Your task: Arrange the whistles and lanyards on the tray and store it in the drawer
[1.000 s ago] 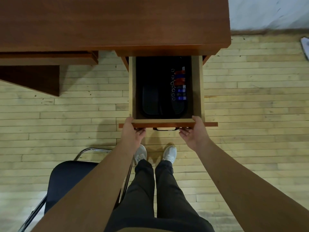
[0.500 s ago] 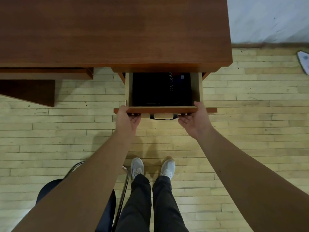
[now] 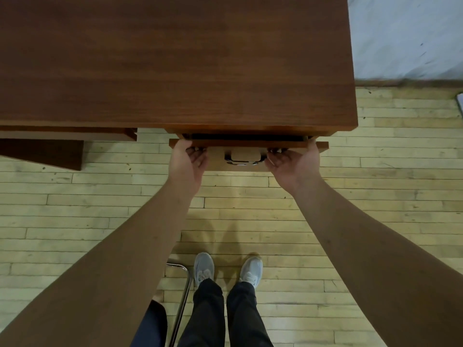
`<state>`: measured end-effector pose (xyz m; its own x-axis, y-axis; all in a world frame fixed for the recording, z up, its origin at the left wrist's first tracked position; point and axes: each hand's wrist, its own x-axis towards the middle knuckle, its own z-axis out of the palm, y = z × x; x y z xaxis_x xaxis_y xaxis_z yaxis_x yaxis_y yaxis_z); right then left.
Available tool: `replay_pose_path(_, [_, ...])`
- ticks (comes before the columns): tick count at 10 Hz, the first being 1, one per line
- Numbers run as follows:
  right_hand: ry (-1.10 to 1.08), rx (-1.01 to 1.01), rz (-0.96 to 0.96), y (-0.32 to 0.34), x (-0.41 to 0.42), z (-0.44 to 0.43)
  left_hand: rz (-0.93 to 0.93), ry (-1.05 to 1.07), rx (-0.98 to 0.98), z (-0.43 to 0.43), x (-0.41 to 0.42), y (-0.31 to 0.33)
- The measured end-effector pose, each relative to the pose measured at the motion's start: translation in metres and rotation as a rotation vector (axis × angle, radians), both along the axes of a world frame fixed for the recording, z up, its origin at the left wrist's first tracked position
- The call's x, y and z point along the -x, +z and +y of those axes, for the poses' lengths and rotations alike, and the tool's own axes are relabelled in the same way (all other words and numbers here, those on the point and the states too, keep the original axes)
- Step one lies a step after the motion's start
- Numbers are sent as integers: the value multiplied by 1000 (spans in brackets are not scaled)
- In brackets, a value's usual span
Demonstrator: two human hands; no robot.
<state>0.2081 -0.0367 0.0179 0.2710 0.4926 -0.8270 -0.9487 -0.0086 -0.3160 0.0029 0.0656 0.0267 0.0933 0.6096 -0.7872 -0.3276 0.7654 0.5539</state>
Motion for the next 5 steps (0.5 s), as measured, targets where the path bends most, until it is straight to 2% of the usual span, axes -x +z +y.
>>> replay_pose_path(2, [38,26,-34,-3,-15,17,85,-99,-39,20,-16,-7])
replay_pose_path(3, [149,73,-114,5,-16,11,121,-137,-35,20,-13,-6])
replay_pose_path(4, [396,270,-285,13,-13,5,212,-251,-30,16,-7,3])
replay_pose_path(5, [655,427,-504,32,-8,-1,392,-431,-26,14,-3,23])
